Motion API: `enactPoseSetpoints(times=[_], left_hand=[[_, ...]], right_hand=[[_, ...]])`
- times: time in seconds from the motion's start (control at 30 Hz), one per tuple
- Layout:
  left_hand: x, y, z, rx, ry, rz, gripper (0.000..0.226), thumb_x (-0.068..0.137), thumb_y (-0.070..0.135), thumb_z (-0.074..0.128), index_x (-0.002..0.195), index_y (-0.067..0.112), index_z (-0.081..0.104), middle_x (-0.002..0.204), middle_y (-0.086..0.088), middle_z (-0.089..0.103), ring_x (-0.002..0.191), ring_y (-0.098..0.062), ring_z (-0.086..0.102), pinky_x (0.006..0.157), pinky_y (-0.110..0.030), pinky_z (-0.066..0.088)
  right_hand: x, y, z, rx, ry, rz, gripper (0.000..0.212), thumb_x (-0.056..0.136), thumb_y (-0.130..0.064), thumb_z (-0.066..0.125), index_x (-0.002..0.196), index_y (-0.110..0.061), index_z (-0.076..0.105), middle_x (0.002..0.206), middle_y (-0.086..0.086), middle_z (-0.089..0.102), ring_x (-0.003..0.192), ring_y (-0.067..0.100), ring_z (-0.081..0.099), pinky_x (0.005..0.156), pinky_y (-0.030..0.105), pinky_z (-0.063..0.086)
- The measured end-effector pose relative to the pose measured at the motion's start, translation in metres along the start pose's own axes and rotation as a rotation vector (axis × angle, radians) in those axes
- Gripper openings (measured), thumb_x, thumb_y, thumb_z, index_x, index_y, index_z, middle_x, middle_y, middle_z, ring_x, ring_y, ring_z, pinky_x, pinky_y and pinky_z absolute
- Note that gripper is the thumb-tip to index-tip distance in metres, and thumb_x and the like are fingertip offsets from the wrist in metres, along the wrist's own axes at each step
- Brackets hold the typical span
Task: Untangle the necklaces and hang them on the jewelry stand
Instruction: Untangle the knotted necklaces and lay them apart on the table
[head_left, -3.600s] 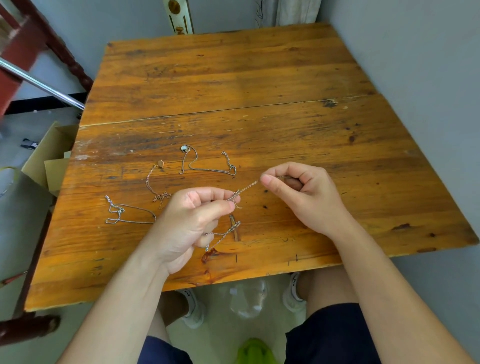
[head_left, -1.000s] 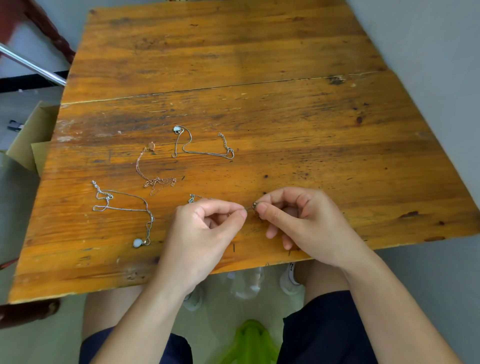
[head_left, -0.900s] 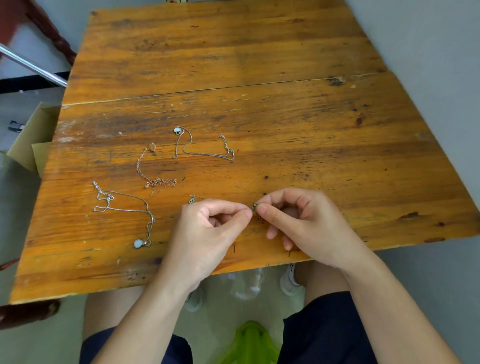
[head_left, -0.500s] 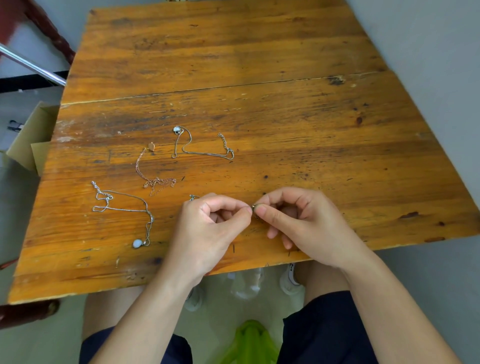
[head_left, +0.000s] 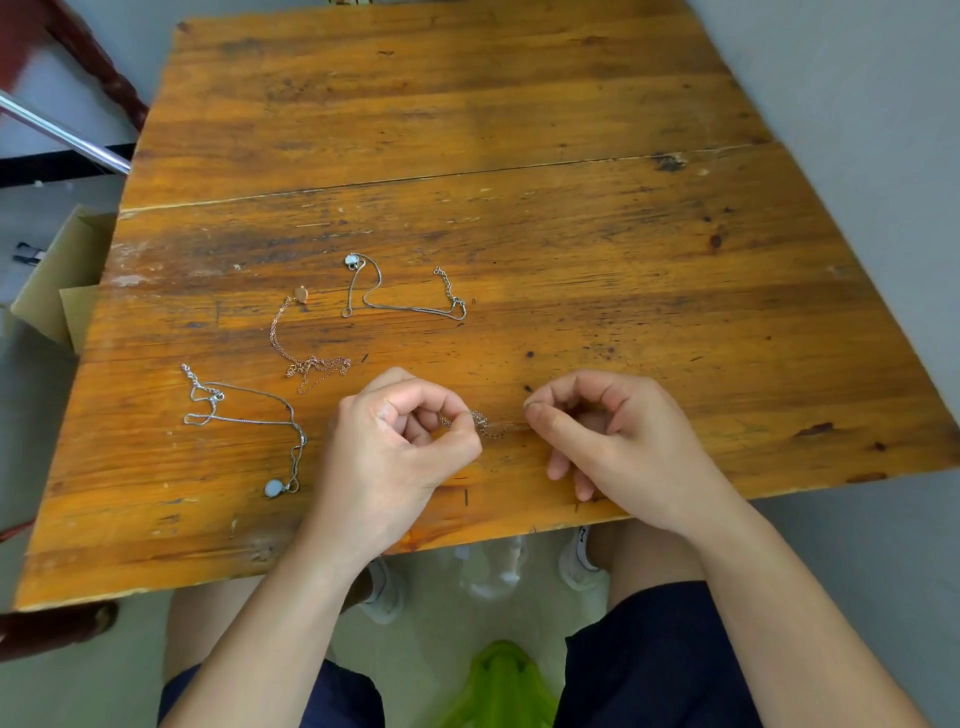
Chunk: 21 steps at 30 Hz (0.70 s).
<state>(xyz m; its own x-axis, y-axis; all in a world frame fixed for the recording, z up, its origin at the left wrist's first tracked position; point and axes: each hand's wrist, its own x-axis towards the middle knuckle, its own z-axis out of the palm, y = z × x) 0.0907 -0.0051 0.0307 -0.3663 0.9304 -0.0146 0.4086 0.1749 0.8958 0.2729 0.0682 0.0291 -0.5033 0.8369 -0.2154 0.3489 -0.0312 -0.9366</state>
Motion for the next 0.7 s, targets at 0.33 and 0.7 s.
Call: enactPoseSetpoints(times=[0.33, 0.7], left_hand=[[0.001, -0.01, -0.008, -0.132, -0.026, -0.057, 0.004, 0.072, 0.015, 0.073, 0.07, 0.018, 0.074, 0.074, -0.004, 0.057, 0.059, -0.006, 0.047, 0.054, -0.019, 0.039], [0.003, -0.012, -0.011, -0.173, -0.079, -0.075, 0.015, 0.08, 0.008, 0.075, 0.076, 0.022, 0.075, 0.075, 0.004, 0.057, 0.067, -0.006, 0.05, 0.057, -0.022, 0.042]], right_hand=[[-0.003, 0.015, 0.006, -0.504, 0.076, -0.278, 0.018, 0.089, -0.036, 0.073, 0.106, -0.032, 0.077, 0.092, -0.018, 0.059, 0.064, -0.008, 0.051, 0.061, 0.018, 0.041], [0.006, 0.006, 0.024, -0.474, 0.076, -0.358, 0.027, 0.091, -0.047, 0.067, 0.114, -0.035, 0.073, 0.09, -0.017, 0.055, 0.058, -0.001, 0.049, 0.054, 0.025, 0.047]])
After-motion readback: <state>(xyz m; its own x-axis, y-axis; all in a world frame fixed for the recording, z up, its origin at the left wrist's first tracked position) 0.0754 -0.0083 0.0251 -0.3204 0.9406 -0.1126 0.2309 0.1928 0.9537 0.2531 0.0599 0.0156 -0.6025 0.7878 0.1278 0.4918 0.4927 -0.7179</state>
